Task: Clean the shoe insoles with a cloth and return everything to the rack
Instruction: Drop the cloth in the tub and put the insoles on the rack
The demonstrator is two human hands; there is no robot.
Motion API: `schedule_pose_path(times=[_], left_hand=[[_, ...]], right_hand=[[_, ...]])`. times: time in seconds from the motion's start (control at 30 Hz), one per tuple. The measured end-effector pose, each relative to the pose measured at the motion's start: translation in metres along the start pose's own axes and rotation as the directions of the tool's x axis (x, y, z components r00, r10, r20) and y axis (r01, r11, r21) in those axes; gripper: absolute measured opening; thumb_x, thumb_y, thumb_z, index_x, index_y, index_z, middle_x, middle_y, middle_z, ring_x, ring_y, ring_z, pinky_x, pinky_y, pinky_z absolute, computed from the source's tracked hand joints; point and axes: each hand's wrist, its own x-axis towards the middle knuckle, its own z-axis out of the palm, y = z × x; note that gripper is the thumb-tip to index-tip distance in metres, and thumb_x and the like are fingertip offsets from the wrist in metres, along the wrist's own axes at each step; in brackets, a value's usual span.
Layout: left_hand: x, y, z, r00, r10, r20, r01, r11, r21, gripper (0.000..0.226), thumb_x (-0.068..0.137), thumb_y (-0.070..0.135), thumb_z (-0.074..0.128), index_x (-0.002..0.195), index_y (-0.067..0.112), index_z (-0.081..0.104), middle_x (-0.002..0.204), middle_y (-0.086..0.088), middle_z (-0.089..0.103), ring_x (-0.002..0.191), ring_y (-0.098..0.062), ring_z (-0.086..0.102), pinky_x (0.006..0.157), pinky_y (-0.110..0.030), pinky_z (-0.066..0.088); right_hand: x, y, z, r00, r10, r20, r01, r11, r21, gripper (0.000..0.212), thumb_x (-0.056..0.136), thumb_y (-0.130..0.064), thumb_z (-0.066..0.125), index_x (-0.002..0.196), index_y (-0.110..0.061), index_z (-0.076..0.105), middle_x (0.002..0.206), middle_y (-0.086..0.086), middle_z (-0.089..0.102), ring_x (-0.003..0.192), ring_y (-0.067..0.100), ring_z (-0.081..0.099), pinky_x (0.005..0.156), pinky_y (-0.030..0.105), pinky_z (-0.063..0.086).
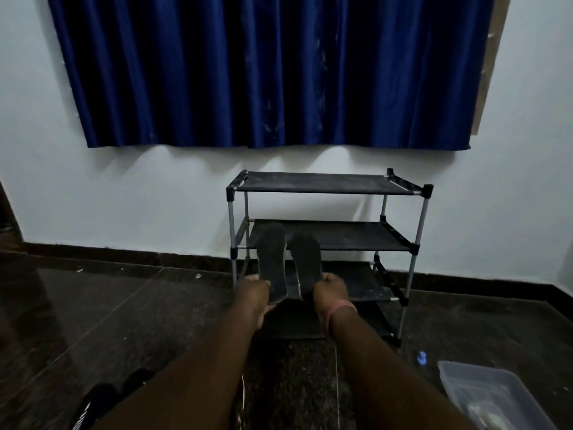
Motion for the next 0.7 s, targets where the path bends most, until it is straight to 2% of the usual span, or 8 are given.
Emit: schedule_pose_path(times=[0.1, 0.2, 0.33, 0.43, 0.5, 0.57, 0.63, 0.7], left_hand=[[0.025, 0.028, -0.003, 1.000, 0.003, -0.030, -0.003, 1.000, -0.005, 0.030, 0.098, -0.004, 0.049, 0.126, 0.000, 0.061, 0.120, -0.026, 0.065, 0.097, -0.036, 0.067, 0.055, -0.036, 0.057], [0.052, 0.049, 0.002, 0.999, 0.009, -0.049, -0.010, 1.000, -0.008, 0.032, 0.097, -0.006, 0.051, 0.128, -0.003, 0.057, 0.125, -0.028, 0.061, 0.101, -0.039, 0.064, 0.056, -0.039, 0.057], [0.087, 0.064, 0.014, 0.999, -0.039, -0.024, 0.037, 0.996, -0.084, 0.035, 0.096, -0.010, 0.051, 0.130, -0.002, 0.053, 0.124, -0.028, 0.060, 0.091, -0.036, 0.064, 0.059, -0.042, 0.059], [0.116, 0.065, 0.022, 0.996, -0.083, -0.018, 0.081, 0.991, -0.104, 0.031, 0.097, -0.009, 0.051, 0.127, -0.001, 0.054, 0.120, -0.026, 0.058, 0.089, -0.035, 0.063, 0.067, -0.044, 0.060], [0.130, 0.067, 0.022, 0.996, -0.090, -0.019, 0.088, 0.990, -0.111, 0.028, 0.097, -0.008, 0.051, 0.124, -0.002, 0.056, 0.119, -0.026, 0.060, 0.092, -0.036, 0.064, 0.071, -0.044, 0.060], [0.147, 0.067, 0.022, 0.998, -0.069, -0.002, 0.068, 0.993, -0.101, 0.021, 0.098, -0.006, 0.051, 0.116, -0.002, 0.059, 0.118, -0.026, 0.062, 0.095, -0.036, 0.065, 0.074, -0.044, 0.060], [0.159, 0.068, 0.022, 0.998, -0.058, -0.003, 0.057, 0.992, -0.116, 0.012, 0.099, -0.006, 0.051, 0.104, -0.002, 0.060, 0.110, -0.025, 0.064, 0.092, -0.034, 0.065, 0.078, -0.044, 0.058], [0.172, 0.068, 0.021, 0.999, -0.050, -0.012, 0.048, 0.991, -0.128, 0.012, 0.099, -0.004, 0.053, 0.109, -0.004, 0.059, 0.111, -0.025, 0.064, 0.092, -0.035, 0.066, 0.075, -0.044, 0.058]], right_hand=[[0.025, -0.019, 0.015, 1.000, -0.015, -0.022, 0.014, 0.997, -0.071, 0.014, 0.089, -0.004, 0.056, 0.094, -0.001, 0.069, 0.085, 0.014, 0.066, 0.070, 0.023, 0.061, 0.057, 0.018, 0.050], [0.055, -0.038, 0.025, 1.000, -0.005, -0.009, 0.004, 0.979, -0.202, 0.035, 0.098, -0.012, 0.043, 0.127, 0.002, 0.058, 0.117, 0.020, 0.062, 0.087, 0.017, 0.050, 0.070, 0.020, 0.043], [0.095, -0.052, 0.045, 1.000, -0.010, 0.015, 0.014, 0.962, -0.274, 0.038, 0.099, -0.013, 0.042, 0.131, 0.002, 0.056, 0.130, 0.018, 0.060, 0.089, 0.017, 0.050, 0.079, 0.026, 0.052], [0.122, -0.053, 0.058, 1.000, -0.016, 0.021, 0.022, 0.949, -0.314, 0.037, 0.099, -0.012, 0.043, 0.131, 0.000, 0.056, 0.131, 0.018, 0.060, 0.090, 0.019, 0.053, 0.057, 0.014, 0.042], [0.134, -0.055, 0.064, 1.000, 0.001, -0.002, -0.002, 0.945, -0.326, 0.037, 0.100, -0.012, 0.043, 0.132, 0.000, 0.055, 0.133, 0.017, 0.059, 0.106, 0.027, 0.061, 0.045, 0.010, 0.036], [0.151, -0.051, 0.073, 1.000, 0.016, -0.005, -0.016, 0.940, -0.341, 0.037, 0.100, -0.013, 0.043, 0.132, 0.000, 0.055, 0.133, 0.017, 0.059, 0.119, 0.030, 0.059, 0.054, 0.008, 0.043], [0.167, -0.050, 0.083, 1.000, 0.019, 0.003, -0.017, 0.945, -0.327, 0.037, 0.099, -0.013, 0.043, 0.131, 0.000, 0.056, 0.132, 0.017, 0.059, 0.118, 0.029, 0.060, 0.079, 0.020, 0.055], [0.180, -0.045, 0.088, 1.000, -0.028, 0.005, 0.028, 0.937, -0.348, 0.036, 0.101, -0.017, 0.042, 0.131, -0.002, 0.057, 0.134, 0.016, 0.059, 0.123, 0.029, 0.058, 0.097, 0.027, 0.050]])
